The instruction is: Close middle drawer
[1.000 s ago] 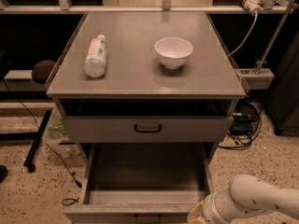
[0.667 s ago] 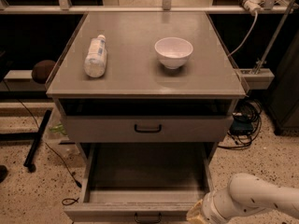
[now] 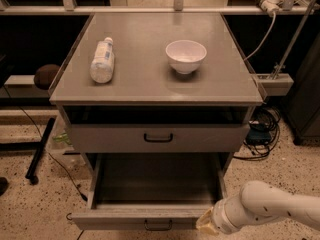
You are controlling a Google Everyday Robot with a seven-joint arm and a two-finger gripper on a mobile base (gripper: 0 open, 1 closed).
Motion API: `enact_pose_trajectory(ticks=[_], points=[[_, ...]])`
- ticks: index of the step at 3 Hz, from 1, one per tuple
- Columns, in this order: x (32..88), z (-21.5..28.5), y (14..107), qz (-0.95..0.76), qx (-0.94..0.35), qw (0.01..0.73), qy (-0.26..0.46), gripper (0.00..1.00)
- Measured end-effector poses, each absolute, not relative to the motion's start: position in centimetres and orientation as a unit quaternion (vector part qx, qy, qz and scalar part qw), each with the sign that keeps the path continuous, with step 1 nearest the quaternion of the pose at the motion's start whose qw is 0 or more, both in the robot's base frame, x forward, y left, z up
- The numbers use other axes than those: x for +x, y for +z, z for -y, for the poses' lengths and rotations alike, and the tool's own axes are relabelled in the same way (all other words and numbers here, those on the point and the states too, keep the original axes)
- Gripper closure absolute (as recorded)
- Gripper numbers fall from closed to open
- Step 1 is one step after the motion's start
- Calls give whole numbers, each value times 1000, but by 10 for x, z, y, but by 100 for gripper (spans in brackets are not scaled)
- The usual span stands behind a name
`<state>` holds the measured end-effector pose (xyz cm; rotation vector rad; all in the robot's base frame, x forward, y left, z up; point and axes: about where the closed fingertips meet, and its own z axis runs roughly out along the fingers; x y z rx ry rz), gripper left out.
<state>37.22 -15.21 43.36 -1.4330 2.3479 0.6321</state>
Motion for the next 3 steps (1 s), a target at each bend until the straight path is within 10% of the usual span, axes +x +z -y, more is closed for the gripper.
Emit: enact_pose_trajectory(ticks=[3], points=[[426, 146, 439, -811, -514, 191, 207, 11]])
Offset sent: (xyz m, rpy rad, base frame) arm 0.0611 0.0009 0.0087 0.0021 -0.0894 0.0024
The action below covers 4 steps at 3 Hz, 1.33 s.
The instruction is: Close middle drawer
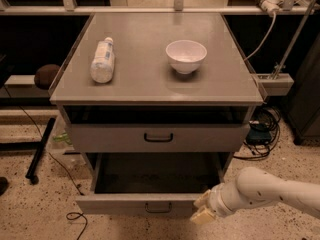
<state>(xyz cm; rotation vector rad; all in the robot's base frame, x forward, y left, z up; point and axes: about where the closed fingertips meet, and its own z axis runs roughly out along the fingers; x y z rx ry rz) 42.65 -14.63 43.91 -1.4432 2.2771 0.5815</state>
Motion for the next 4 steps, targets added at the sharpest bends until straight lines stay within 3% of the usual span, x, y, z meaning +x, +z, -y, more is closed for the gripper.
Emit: enact_pose_trajectory(ticks=[1, 4], points=[[439, 139, 436, -805, -518, 197, 211, 0], [453, 125, 427, -791, -526, 204, 234, 0]])
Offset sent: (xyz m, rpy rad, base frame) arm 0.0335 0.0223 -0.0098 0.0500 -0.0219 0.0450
